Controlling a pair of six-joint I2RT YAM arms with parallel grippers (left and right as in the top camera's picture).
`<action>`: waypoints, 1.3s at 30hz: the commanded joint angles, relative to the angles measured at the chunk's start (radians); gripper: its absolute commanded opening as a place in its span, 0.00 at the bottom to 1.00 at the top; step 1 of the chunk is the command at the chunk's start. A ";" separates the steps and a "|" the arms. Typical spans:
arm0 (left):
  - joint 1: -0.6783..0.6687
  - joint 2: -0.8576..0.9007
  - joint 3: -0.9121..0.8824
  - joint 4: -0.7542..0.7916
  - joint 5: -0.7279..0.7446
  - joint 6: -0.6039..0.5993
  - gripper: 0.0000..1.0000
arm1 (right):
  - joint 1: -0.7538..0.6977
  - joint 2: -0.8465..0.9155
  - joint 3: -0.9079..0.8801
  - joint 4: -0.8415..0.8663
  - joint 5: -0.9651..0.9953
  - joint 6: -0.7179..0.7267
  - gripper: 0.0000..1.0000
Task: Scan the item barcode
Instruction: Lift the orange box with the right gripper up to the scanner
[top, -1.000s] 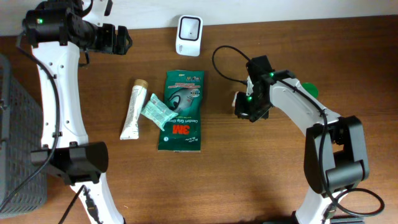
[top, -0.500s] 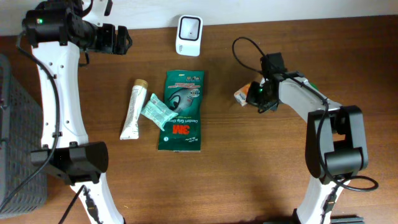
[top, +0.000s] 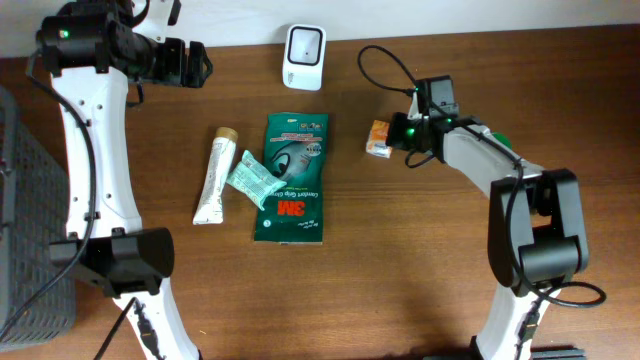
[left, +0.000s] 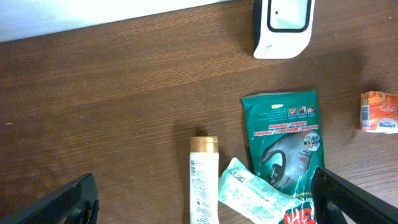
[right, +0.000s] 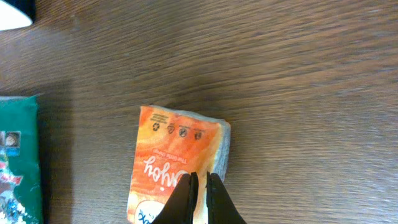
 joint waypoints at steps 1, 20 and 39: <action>-0.002 -0.018 0.012 0.002 0.011 0.010 0.99 | 0.027 0.001 0.019 -0.011 0.025 -0.041 0.05; -0.002 -0.018 0.012 0.002 0.011 0.010 0.99 | 0.029 0.195 0.221 -0.350 -0.071 0.212 0.21; -0.002 -0.018 0.012 0.002 0.011 0.009 0.99 | 0.029 0.175 0.343 -0.707 -0.140 -0.609 0.22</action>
